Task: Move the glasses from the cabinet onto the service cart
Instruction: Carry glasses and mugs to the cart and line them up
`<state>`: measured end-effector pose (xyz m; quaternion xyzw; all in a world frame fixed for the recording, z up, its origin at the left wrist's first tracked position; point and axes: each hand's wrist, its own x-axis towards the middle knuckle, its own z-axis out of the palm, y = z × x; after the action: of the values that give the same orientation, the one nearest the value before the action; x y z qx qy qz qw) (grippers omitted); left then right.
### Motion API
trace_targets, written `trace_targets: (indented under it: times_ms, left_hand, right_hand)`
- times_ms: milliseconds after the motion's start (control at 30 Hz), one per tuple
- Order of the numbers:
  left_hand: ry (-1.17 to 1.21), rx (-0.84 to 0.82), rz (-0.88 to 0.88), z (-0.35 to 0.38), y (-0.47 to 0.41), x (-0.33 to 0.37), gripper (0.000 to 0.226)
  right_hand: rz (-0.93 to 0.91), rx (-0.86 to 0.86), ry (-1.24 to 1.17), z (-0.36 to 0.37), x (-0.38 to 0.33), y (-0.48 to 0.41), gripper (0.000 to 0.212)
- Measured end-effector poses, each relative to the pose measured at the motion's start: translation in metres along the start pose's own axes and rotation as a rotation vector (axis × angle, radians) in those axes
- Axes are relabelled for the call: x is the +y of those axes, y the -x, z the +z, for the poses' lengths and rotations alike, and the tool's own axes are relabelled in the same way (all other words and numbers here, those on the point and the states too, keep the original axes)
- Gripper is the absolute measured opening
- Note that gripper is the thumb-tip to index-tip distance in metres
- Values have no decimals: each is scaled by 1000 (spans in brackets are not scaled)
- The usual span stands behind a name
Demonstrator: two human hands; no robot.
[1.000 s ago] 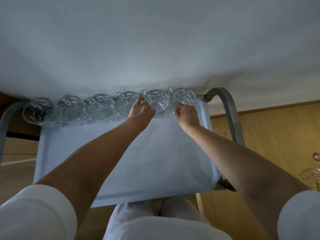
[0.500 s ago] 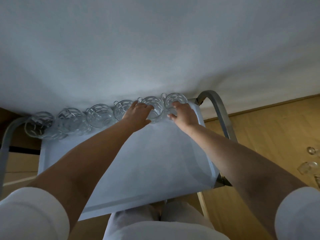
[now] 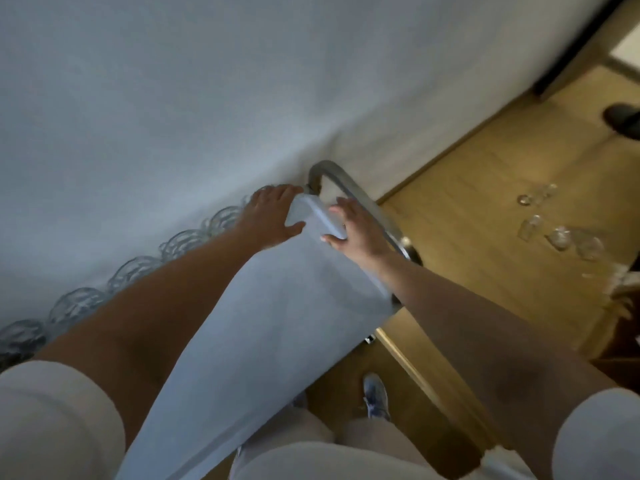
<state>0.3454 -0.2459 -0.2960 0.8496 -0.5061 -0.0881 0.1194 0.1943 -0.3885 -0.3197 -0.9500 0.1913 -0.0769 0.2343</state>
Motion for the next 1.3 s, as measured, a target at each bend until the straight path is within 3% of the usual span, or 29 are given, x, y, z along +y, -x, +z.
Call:
trace_targets:
  times_ms: [67,233,400,767,1033,1300]
  left_hand:
    - [-1,5,72,-3,-23,35,61]
    - [-81,-67,265,0,-77,133,64]
    - [-147,-107,448,24,-129,253,67]
    - [-121,-143,614,97,-202,543,68]
    - [-141,-210,634,129,-280,634,68]
    - [-141,-310,706,165,-426,707,70]
  right_hand:
    - [35,52,28,-32,24,6,56]
    - [324,198,-51,-91,107,45,68]
    - [556,94,-38,-151,195,125,84]
    - [807,206,-35,-302,382,271,85]
    - [929,232,25,-351,492,295,87]
    - [1051,223,-7,-385,607,227,87]
